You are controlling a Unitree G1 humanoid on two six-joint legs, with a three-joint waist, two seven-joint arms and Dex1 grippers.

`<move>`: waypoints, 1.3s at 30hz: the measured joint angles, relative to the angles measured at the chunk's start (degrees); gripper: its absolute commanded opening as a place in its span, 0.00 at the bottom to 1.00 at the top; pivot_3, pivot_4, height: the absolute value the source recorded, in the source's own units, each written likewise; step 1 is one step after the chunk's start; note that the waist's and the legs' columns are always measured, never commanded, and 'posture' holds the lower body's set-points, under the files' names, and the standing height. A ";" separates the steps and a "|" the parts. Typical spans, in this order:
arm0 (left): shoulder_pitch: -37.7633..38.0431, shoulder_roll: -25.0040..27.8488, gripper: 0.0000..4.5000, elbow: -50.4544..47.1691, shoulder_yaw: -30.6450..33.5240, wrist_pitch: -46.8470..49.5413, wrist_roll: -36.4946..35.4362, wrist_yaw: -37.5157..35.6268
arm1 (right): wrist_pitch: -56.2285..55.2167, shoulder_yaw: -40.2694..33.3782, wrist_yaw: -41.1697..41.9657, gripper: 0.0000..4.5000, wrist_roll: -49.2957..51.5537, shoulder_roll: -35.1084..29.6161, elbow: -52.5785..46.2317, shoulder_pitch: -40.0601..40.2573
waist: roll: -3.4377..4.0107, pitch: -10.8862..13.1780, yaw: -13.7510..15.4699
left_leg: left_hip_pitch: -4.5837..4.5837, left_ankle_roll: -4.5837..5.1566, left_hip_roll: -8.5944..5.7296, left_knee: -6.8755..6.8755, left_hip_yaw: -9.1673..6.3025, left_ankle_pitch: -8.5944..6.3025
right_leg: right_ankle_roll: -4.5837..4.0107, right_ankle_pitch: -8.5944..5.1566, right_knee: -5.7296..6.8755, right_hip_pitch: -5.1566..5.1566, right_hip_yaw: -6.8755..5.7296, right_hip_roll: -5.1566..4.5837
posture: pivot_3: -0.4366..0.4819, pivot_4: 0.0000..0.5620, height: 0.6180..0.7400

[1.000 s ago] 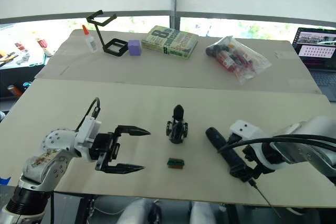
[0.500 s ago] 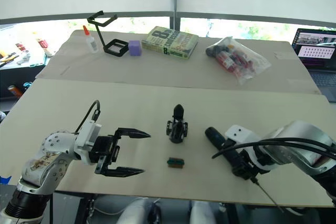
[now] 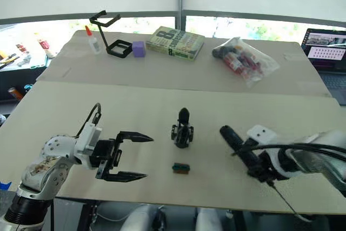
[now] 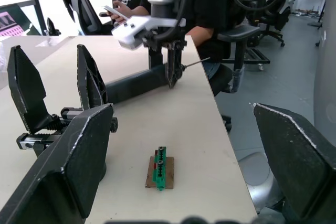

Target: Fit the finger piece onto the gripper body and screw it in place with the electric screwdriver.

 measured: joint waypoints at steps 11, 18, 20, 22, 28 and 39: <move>-1.74 2.59 1.00 10.48 0.95 -4.53 2.84 -5.95 | -24.44 -38.41 9.52 0.43 14.48 27.03 -10.34 10.30 | -0.01 0.05 -0.05 | 0.11 -0.01 0.01 -0.02 0.00 0.00 | 0.01 0.02 0.01 0.08 0.21 0.14 | 0.48 0.27 1.00; 2.10 0.99 1.00 12.31 0.17 -12.42 7.43 -5.85 | -51.41 -22.31 17.57 0.43 2.76 38.65 -17.51 12.27 | 0.04 0.05 -0.44 | 0.24 -0.04 0.00 -0.05 0.03 0.02 | 0.00 0.01 0.06 0.08 0.23 0.16 | 0.48 0.27 1.00; 2.80 -0.05 1.00 12.31 -0.93 -13.61 9.15 -4.78 | -60.71 -13.80 22.58 0.43 -4.17 40.83 -17.21 13.02 | 0.03 0.05 -0.33 | 0.26 -0.07 0.00 -0.04 0.03 0.03 | 0.00 0.01 0.08 0.11 0.20 0.18 | 0.48 0.27 1.00; 3.42 -0.93 1.00 12.52 -3.09 -14.80 11.48 -4.01 | -67.31 -7.89 25.40 0.43 -8.54 42.27 -14.97 13.09 | 0.01 0.04 -0.15 | 0.29 -0.06 -0.02 -0.01 0.03 0.03 | -0.01 0.01 0.06 0.20 0.20 0.17 | 0.48 0.27 1.00; 2.42 -6.14 1.00 13.98 -8.54 -15.45 18.03 2.64 | -73.49 -0.44 27.97 0.43 -11.31 42.48 -8.71 12.92 | 0.01 0.04 -0.04 | 0.32 -0.04 -0.04 0.00 0.01 0.02 | -0.04 0.02 0.06 0.21 0.20 0.15 | 0.48 0.27 1.00; -1.00 -11.57 1.00 17.12 -15.16 -15.38 24.22 9.72 | -74.55 1.21 28.05 0.43 -11.02 39.68 -5.10 12.26 | 0.01 0.04 -0.14 | 0.33 0.00 0.00 0.00 0.00 0.00 | -0.08 0.04 0.08 0.18 0.21 0.14 | 0.48 0.27 1.00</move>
